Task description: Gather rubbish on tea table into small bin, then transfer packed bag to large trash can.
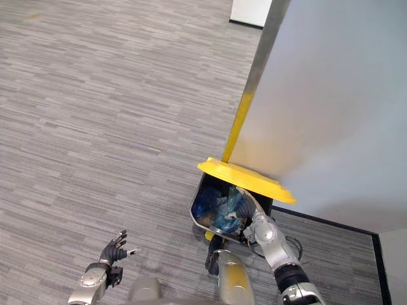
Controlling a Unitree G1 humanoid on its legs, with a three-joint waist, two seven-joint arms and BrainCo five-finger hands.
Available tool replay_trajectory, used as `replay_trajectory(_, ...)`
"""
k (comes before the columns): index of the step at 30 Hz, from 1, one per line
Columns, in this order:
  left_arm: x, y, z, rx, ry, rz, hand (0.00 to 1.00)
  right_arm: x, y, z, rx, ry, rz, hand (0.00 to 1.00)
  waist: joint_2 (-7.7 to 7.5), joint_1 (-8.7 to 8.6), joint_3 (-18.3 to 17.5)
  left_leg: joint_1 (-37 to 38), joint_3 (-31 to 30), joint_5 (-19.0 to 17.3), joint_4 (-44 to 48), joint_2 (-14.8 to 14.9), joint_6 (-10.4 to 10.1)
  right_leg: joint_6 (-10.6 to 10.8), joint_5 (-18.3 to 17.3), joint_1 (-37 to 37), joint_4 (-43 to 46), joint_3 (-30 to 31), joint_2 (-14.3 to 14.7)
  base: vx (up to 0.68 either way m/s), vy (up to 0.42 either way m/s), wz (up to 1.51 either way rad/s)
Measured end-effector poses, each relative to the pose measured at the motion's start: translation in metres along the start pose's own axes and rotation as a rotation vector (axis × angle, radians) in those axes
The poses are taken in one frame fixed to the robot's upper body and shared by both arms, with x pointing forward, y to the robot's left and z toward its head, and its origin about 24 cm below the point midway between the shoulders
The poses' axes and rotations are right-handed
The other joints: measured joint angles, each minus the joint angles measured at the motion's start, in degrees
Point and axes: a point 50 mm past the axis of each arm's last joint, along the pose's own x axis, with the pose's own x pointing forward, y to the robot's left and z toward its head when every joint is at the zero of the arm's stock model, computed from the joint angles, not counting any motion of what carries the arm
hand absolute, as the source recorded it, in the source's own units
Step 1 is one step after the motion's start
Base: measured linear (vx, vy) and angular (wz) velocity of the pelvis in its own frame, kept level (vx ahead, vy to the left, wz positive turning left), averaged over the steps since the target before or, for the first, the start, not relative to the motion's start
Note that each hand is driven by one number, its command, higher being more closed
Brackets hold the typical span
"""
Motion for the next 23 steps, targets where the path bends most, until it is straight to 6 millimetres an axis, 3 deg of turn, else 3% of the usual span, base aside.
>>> replay_trajectory(1, 0.000, 0.000, 0.000, 0.006, 0.000, 0.000, 0.00, -0.006, 0.005, -0.007, 0.019, 0.021, 0.007, 0.00, -0.81, -0.11, 0.0, -1.2, 0.6, -0.2, 1.4, -0.7, 0.5, 2.0, 1.3, -0.1, -2.0, 0.8, -0.5, -0.27, 0.153, -0.27)
replay_trajectory(2, -0.001, 0.001, -0.001, -0.001, 0.004, 0.007, 0.00, -0.010, 0.010, -0.012, 0.041, 0.038, 0.015, 0.00, -0.84, 0.09, 0.1, -2.0, 1.9, 0.5, 1.1, -0.2, 1.4, 4.0, 0.0, -0.4, -2.8, 1.4, -0.5, -0.29, 0.137, -0.44)
replay_trajectory(3, -0.003, 0.004, -0.008, -0.023, 0.023, 0.026, 0.00, -0.016, 0.017, -0.018, 0.079, 0.061, 0.024, 0.00, -0.61, -0.11, 0.3, -2.5, 3.1, 1.6, 0.6, -0.1, 2.0, 0.3, -1.7, -3.6, 5.8, 2.7, -0.8, -0.27, 0.112, -0.45)
replay_trajectory(5, -0.007, 0.008, -0.018, -0.035, 0.065, 0.047, 0.00, -0.030, 0.023, -0.035, 0.160, 0.128, 0.011, 0.00, -0.78, -0.92, 0.2, -2.3, 3.8, 3.3, -1.1, -0.1, 2.3, -2.3, -4.8, -4.6, 20.8, 3.2, -1.7, -0.25, 0.081, -0.25)
replay_trajectory(7, -0.010, 0.011, -0.023, -0.029, 0.082, 0.057, 0.00, -0.045, 0.030, -0.051, 0.236, 0.193, -0.003, 0.00, -1.44, -1.39, -0.3, -2.3, 4.3, 5.3, -3.9, -0.1, 2.1, -2.4, -7.6, -1.7, 29.0, 3.4, -2.6, -0.12, -0.020, -0.21)
replay_trajectory(8, -0.012, 0.014, -0.027, -0.031, 0.091, 0.073, 0.00, -0.055, 0.036, -0.060, 0.287, 0.235, -0.014, 0.00, -2.18, -1.36, -1.0, -3.1, 5.3, 6.1, -4.5, 0.0, 1.6, -0.6, -10.0, 1.3, 29.3, 5.2, -2.7, -0.08, -0.108, -0.38)
replay_trajectory(9, -0.012, 0.017, -0.026, -0.030, 0.088, 0.083, 0.00, -0.059, 0.038, -0.064, 0.302, 0.251, -0.016, 0.00, -2.97, -1.50, -1.3, -3.9, 5.6, 6.3, -4.5, 0.1, 1.3, -0.2, -10.2, 1.0, 27.9, 4.8, -2.4, -0.09, -0.110, -0.39)
replay_trajectory(10, -0.012, 0.013, -0.026, -0.045, 0.090, 0.080, 0.00, -0.062, 0.039, -0.069, 0.316, 0.273, -0.023, 0.00, -2.24, -1.61, -1.2, -4.3, 6.1, 6.9, -5.8, 0.2, 1.0, -0.2, -10.1, 1.2, 25.2, 4.3, -1.4, -0.12, -0.152, -0.46)
replay_trajectory(11, -0.012, 0.003, -0.027, -0.069, 0.090, 0.062, 0.00, -0.069, 0.043, -0.076, 0.340, 0.312, -0.026, 0.00, -1.57, -1.49, -2.0, -2.9, 8.2, 10.8, -11.6, 1.1, 1.0, 0.0, -10.8, 3.3, 17.6, 4.8, 0.6, -0.07, -0.157, -0.40)
replay_trajectory(12, -0.012, 0.001, -0.027, -0.074, 0.087, 0.059, 0.00, -0.070, 0.044, -0.077, 0.343, 0.317, -0.025, 0.00, -1.51, -1.57, -2.1, -2.7, 8.7, 11.6, -12.6, 1.1, 0.6, -0.3, -11.5, 3.5, 16.9, 5.0, 0.5, -0.05, -0.184, -0.36)
replay_trajectory(13, -0.011, -0.004, -0.023, -0.087, 0.068, 0.052, 0.00, -0.078, 0.052, -0.086, 0.353, 0.360, -0.008, 0.00, -2.75, -1.97, -2.7, -1.9, 9.4, 13.4, -15.2, -1.0, 0.0, -1.5, -14.7, 4.9, 14.6, 5.8, -0.7, -0.04, -0.174, -0.11)
replay_trajectory(14, -0.010, -0.007, -0.022, -0.093, 0.065, 0.048, 0.00, -0.081, 0.055, -0.091, 0.356, 0.388, 0.002, 0.00, -2.71, -1.80, -3.0, -1.6, 9.9, 13.8, -16.2, -1.2, -0.3, -3.3, -15.7, 6.2, 11.4, 6.0, -0.2, -0.05, -0.149, -0.23)
replay_trajectory(16, -0.010, -0.013, -0.024, -0.113, 0.081, 0.040, 0.00, -0.088, 0.059, -0.106, 0.365, 0.468, 0.012, 0.00, 0.59, -1.84, -4.7, -1.9, 9.8, 15.8, -19.4, 0.3, -0.8, -4.7, -11.7, 6.7, 4.8, 6.0, 3.2, -0.03, -0.089, -0.32)
replay_trajectory(18, -0.007, -0.003, -0.024, -0.126, 0.092, 0.074, 0.00, -0.091, 0.058, -0.112, 0.379, 0.498, -0.003, 0.00, 1.55, -1.95, -5.3, 0.0, 9.7, 17.6, -23.5, 0.3, -0.8, -5.0, -9.9, 7.8, 1.5, 6.3, 4.4, -0.01, -0.028, -0.18)
replay_trajectory(23, -0.007, 0.014, -0.024, -0.117, 0.099, 0.116, 0.00, -0.095, 0.053, -0.121, 0.366, 0.534, -0.010, 0.00, 1.84, -2.66, -6.0, 2.5, 10.0, 19.0, -26.3, -0.3, -0.5, -4.3, -7.7, 10.2, -2.4, 6.9, 4.8, 0.00, 0.033, -0.05)
